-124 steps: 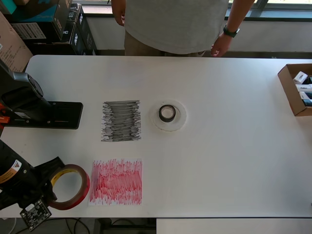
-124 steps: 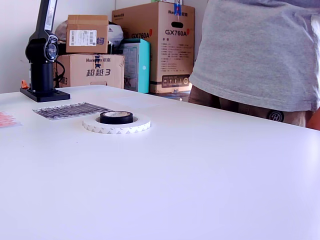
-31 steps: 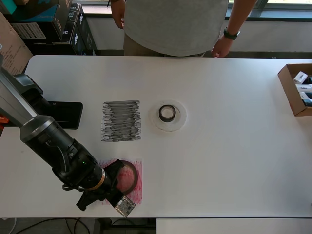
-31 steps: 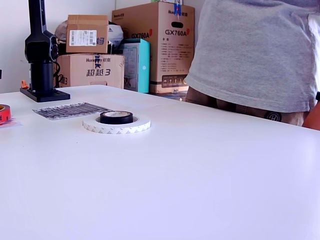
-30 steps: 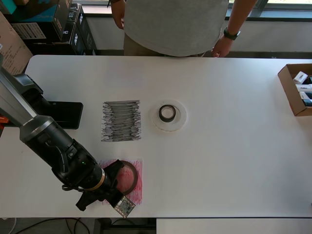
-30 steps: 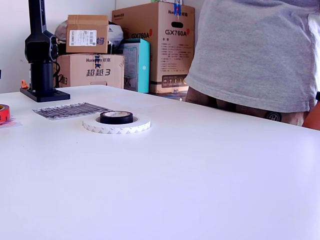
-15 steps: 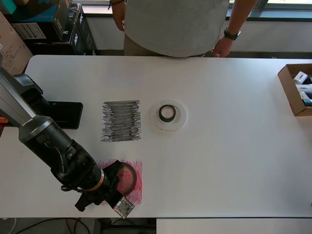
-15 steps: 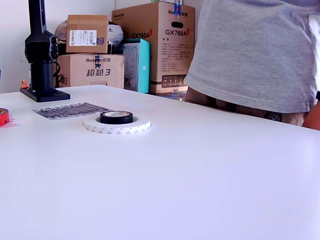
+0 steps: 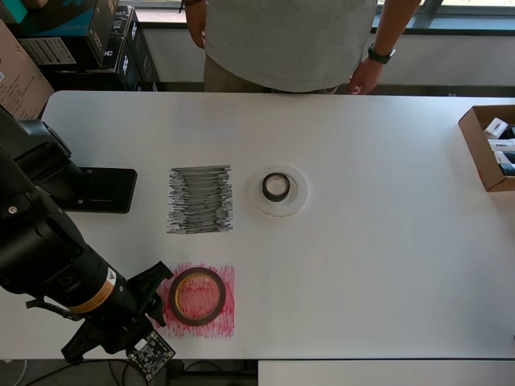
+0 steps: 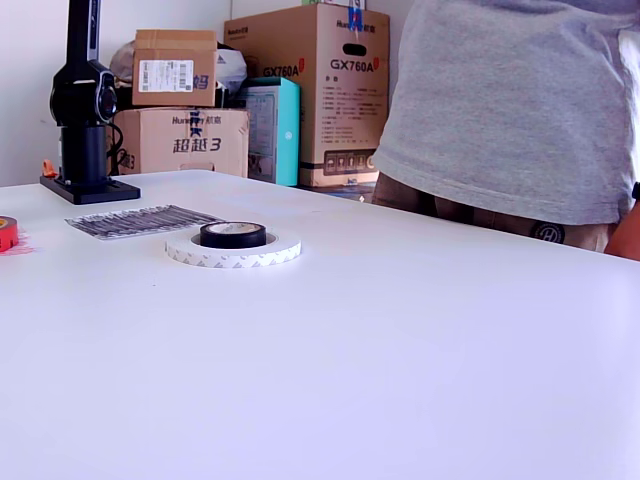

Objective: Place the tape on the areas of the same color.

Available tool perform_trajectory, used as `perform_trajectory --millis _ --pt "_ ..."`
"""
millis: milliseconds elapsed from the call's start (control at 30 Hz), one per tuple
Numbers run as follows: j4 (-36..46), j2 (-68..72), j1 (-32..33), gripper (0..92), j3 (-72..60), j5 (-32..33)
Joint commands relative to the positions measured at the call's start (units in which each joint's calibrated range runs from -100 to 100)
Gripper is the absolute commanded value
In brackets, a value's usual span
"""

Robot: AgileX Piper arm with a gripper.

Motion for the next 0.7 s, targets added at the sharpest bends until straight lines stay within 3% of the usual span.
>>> perform_trajectory --millis 0,133,667 --pt "1.43 -11.98 0.66 47.0 0.52 -0.56" --pt "1.60 -15.53 5.24 47.0 0.52 -0.64" --pt "1.17 -13.29 33.89 47.1 -0.12 1.57"
